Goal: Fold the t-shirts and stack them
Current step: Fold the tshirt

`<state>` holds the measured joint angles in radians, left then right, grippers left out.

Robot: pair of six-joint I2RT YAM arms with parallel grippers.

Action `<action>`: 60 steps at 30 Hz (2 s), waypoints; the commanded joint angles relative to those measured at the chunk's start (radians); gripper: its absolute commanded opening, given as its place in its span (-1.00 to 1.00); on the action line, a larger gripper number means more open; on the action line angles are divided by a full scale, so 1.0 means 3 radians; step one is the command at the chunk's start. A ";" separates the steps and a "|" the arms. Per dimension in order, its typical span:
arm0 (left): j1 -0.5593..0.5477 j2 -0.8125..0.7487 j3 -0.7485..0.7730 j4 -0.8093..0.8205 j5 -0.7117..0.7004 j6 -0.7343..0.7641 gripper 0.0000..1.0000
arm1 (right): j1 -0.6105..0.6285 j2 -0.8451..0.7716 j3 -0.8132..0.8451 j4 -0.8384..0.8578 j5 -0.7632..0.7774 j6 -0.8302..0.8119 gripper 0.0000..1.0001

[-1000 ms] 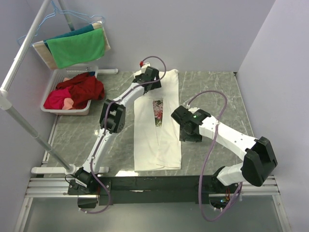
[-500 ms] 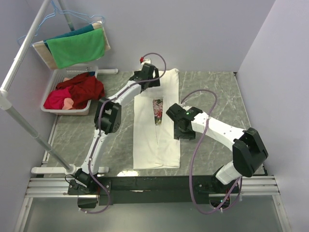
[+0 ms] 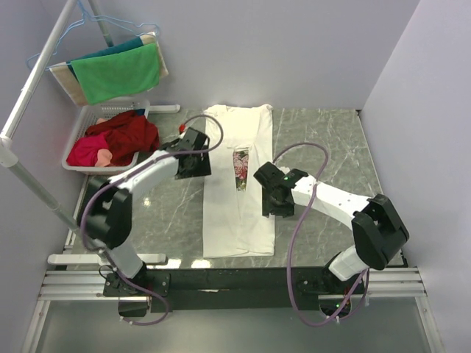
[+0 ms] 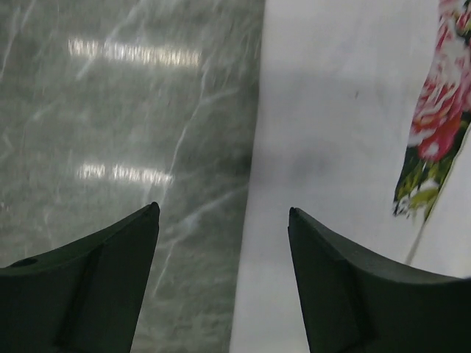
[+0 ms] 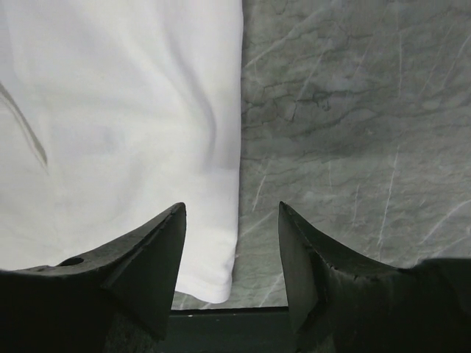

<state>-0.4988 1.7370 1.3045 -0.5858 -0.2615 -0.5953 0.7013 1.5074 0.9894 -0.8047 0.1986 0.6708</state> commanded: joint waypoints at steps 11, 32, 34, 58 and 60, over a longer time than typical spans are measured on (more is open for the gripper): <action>-0.0265 -0.1561 -0.1525 0.0352 0.0846 -0.0710 0.38 | -0.0001 -0.0499 -0.0327 0.0438 -0.0150 -0.0068 0.18; -0.1195 -0.1919 -0.2103 -0.0190 0.0959 -0.1502 0.25 | 0.0116 -0.1103 -0.1222 0.0647 -0.0779 -0.0155 0.18; -0.1257 -0.1965 -0.2169 -0.0210 0.0964 -0.1574 0.23 | 0.0183 -0.1149 -0.1283 0.0688 -0.0820 -0.0104 0.18; -0.1451 -0.1664 -0.2512 0.0193 0.1091 -0.1820 -0.01 | 0.0546 -0.0873 -0.1477 0.0970 -0.0989 0.0106 -0.15; -0.1456 -0.1659 -0.2553 0.0224 0.1097 -0.1820 -0.02 | 0.0546 -0.0873 -0.1488 0.0969 -0.0964 0.0111 -0.17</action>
<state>-0.9272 1.2354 0.5659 -0.5556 0.0650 -1.1290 0.8516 1.2209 0.5510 -0.5312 -0.1059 0.6884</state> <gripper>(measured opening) 0.499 0.424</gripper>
